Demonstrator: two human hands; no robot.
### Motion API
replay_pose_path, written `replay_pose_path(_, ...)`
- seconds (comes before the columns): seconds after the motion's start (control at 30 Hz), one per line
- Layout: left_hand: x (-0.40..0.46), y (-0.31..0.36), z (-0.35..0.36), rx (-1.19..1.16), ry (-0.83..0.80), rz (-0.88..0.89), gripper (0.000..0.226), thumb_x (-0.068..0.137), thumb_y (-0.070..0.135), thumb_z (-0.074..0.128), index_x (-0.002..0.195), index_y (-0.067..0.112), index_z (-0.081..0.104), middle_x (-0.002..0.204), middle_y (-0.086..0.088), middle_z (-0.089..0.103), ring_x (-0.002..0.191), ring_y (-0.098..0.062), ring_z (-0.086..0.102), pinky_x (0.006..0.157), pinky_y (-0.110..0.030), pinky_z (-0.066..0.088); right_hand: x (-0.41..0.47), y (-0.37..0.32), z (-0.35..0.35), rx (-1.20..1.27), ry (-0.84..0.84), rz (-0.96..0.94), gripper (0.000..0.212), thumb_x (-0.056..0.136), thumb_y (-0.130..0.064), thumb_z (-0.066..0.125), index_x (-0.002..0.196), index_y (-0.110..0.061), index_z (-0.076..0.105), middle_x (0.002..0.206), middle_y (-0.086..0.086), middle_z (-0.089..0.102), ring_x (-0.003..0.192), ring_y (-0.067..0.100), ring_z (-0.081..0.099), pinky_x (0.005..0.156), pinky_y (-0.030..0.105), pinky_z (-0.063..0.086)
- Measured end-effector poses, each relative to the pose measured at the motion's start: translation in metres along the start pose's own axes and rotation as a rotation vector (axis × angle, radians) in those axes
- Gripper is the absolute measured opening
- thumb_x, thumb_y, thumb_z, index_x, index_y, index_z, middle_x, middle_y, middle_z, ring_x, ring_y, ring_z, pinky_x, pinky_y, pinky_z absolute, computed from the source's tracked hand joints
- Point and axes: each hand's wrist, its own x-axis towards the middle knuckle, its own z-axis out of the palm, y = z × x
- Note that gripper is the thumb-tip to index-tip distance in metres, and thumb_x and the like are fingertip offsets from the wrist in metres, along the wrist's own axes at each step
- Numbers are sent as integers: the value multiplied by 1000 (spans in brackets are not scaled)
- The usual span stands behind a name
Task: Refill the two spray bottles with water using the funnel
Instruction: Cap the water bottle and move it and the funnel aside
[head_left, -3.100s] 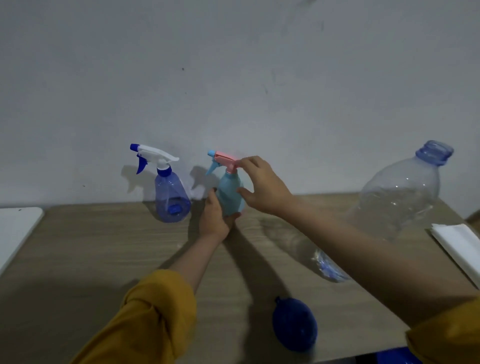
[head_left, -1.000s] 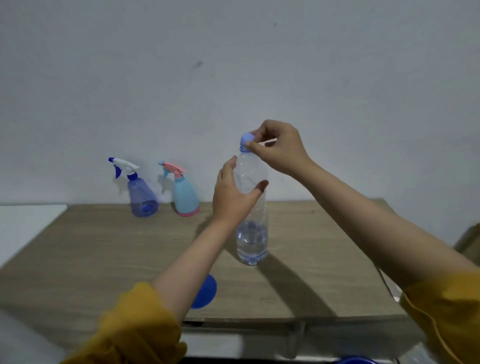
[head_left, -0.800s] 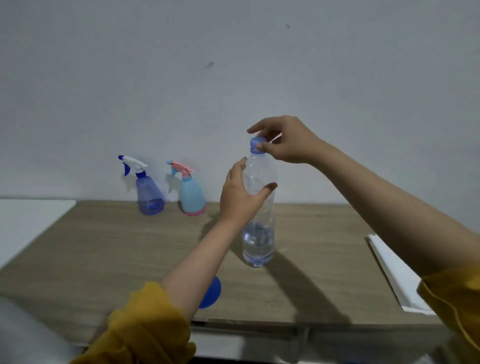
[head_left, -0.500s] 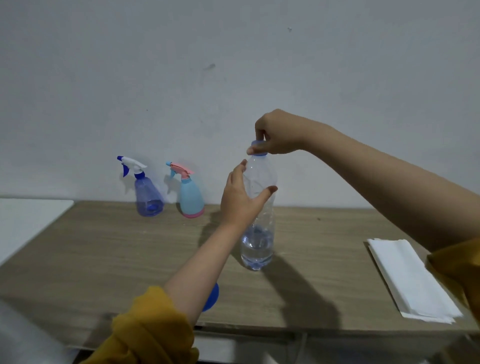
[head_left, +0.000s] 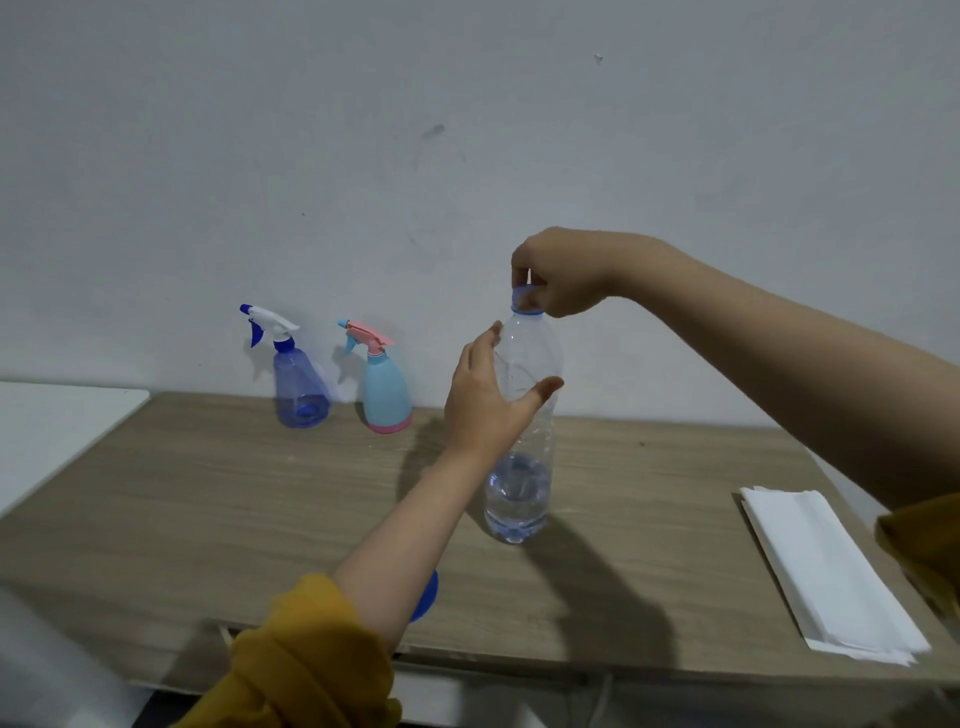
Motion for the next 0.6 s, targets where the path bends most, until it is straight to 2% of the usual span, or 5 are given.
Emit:
replay_pose_path(0.13,-2,1,4,21,36,-12,90,67,58,73,138,19,34,137,0,45,122,-18,48,95,-40,50,-2,-2,18,-30,108,55,49,96,-45,47,69,-4,49,67,8,49,66,25,49,51,30,33)
replay_pose_path(0.33,-3,0,3,5,34,-3,89,67,56,75,138,19,36,137,2,46,123,-16,48,95,-36,48,-4,3,41,108,360,88,59,90,-53,51,57,-8,34,52,4,35,49,17,33,47,30,23)
replay_pose_path(0.47,-1,1,-1,-31,-18,-28,89,70,51,75,141,19,32,143,2,42,129,-15,42,100,-27,39,-5,8,56,380,453,38,40,85,-49,64,83,-9,62,71,-1,54,63,14,47,55,19,34)
replay_pose_path(0.53,-2,0,-3,-30,-73,-28,92,73,49,73,146,20,24,149,2,35,135,-15,35,104,-26,33,-10,7,67,554,500,12,33,83,-39,70,105,-15,65,86,-7,60,72,10,53,63,13,41)
replay_pose_path(0.6,-8,-6,-7,-18,-123,-51,103,72,50,73,149,22,12,154,3,26,140,-16,27,109,-32,30,-12,3,78,686,590,12,31,81,-33,74,107,-18,66,91,-11,60,74,8,56,67,13,47)
